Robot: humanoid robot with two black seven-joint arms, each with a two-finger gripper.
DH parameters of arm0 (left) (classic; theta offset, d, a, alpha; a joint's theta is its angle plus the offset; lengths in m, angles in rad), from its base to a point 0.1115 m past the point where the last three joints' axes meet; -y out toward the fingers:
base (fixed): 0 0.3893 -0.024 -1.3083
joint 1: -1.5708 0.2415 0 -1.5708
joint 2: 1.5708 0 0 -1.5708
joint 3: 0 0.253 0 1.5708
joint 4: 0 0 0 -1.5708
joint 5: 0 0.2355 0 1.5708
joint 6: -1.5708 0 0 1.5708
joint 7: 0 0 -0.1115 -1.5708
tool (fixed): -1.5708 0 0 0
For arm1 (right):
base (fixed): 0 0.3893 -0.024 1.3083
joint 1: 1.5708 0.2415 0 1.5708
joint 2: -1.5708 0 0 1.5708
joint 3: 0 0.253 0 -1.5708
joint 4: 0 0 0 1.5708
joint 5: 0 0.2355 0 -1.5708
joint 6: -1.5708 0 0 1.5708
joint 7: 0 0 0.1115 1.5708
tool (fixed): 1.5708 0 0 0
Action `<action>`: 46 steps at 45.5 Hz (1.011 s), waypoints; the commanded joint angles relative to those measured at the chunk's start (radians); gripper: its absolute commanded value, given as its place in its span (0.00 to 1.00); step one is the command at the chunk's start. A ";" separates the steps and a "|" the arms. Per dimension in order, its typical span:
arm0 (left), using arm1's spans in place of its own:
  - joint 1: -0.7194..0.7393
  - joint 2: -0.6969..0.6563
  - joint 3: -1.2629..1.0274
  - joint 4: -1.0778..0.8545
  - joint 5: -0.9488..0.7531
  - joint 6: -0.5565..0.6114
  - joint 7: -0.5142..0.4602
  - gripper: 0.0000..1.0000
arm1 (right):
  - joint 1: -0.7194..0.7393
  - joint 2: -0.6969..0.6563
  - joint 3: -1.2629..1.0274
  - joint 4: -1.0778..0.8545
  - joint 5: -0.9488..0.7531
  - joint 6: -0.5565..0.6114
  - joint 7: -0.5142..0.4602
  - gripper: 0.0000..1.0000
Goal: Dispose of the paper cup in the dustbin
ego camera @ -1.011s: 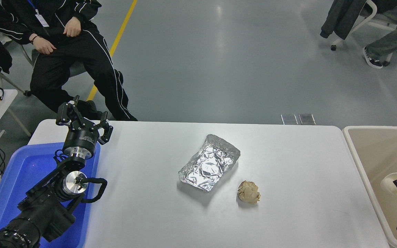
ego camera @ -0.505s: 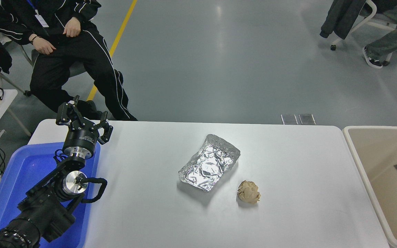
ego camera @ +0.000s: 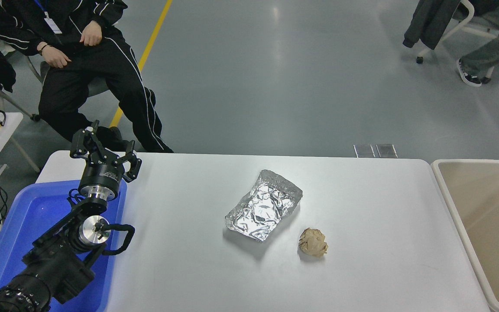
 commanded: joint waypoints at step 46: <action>0.000 0.000 0.000 0.000 0.000 0.000 0.000 1.00 | -0.426 0.261 0.310 0.369 -0.015 0.055 0.463 0.99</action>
